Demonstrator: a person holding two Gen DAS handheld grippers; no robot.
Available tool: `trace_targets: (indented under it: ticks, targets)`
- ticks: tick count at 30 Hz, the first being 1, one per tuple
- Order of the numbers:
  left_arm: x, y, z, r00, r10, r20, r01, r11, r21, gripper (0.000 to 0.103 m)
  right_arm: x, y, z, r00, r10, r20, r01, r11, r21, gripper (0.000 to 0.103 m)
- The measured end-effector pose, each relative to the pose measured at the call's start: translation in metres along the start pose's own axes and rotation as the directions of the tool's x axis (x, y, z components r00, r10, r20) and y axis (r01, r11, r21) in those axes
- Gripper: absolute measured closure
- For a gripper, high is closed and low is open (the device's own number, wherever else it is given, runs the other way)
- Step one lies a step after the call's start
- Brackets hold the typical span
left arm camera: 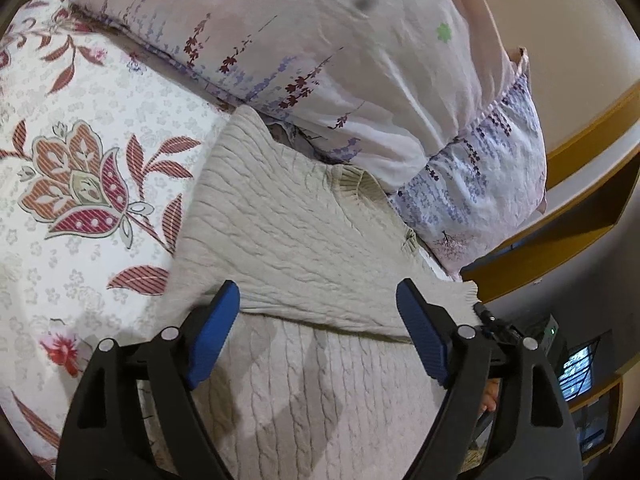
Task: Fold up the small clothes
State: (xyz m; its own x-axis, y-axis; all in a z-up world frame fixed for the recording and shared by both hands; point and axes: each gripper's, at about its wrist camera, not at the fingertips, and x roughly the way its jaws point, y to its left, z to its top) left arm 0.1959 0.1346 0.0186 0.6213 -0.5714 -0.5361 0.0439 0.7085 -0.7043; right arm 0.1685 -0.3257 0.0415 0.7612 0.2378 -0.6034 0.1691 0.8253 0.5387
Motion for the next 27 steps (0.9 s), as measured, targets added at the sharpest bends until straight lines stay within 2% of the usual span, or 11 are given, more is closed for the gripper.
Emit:
trace_targets:
  ticks: [1,3,7,10,11,12,14,17,23,27]
  targets:
    - [-0.001,-0.001,-0.001,1.000,0.001,-0.001,-0.001,1.000,0.011,0.023,0.011,-0.009,-0.003,0.997,-0.056,-0.053,0.057,0.998,0.017,0.096]
    - [-0.003,-0.002,-0.003,1.000,0.003,-0.003,-0.003,1.000,0.027,0.023,0.023,-0.022,-0.009,0.990,-0.075,-0.116,0.083,0.994,0.067,0.096]
    - [-0.015,-0.003,-0.009,1.000,0.003,0.002,-0.003,0.998,0.056,0.023,0.021,-0.025,-0.012,0.989,-0.079,-0.127,0.088,0.994,0.070,0.095]
    - [-0.030,0.002,-0.015,1.000,0.008,0.011,-0.008,0.998,0.061,0.023,0.016,-0.018,-0.008,0.983,-0.121,-0.138,0.130,0.990,0.053,0.091]
    - [-0.034,0.004,-0.016,1.000,0.007,0.014,-0.008,0.998,0.060,0.023,0.006,-0.015,-0.006,0.983,-0.143,-0.119,0.149,0.988,0.042,0.082]
    - [-0.043,0.007,-0.019,1.000,0.007,0.020,-0.008,0.998,0.061,0.023,-0.005,-0.014,-0.005,0.985,-0.143,-0.098,0.147,0.988,0.037,0.062]
    - [-0.055,0.010,-0.023,1.000,0.011,0.029,-0.013,0.998,0.066,0.023,-0.029,-0.015,-0.003,0.991,-0.113,-0.071,0.116,0.992,0.043,0.041]
    - [-0.071,0.018,-0.032,0.999,0.014,0.032,-0.016,0.998,0.067,0.023,-0.057,-0.030,-0.007,0.994,-0.074,-0.082,0.078,0.996,0.049,0.041]
    - [-0.081,0.034,-0.059,1.000,-0.004,-0.024,0.004,1.000,0.011,0.024,-0.093,-0.069,-0.033,0.987,-0.027,-0.161,0.043,0.994,0.098,0.043]
    - [-0.082,0.035,-0.077,0.999,-0.025,-0.047,0.025,1.000,-0.009,0.033,-0.110,-0.084,-0.050,0.981,-0.041,-0.187,0.058,0.994,0.089,0.049]
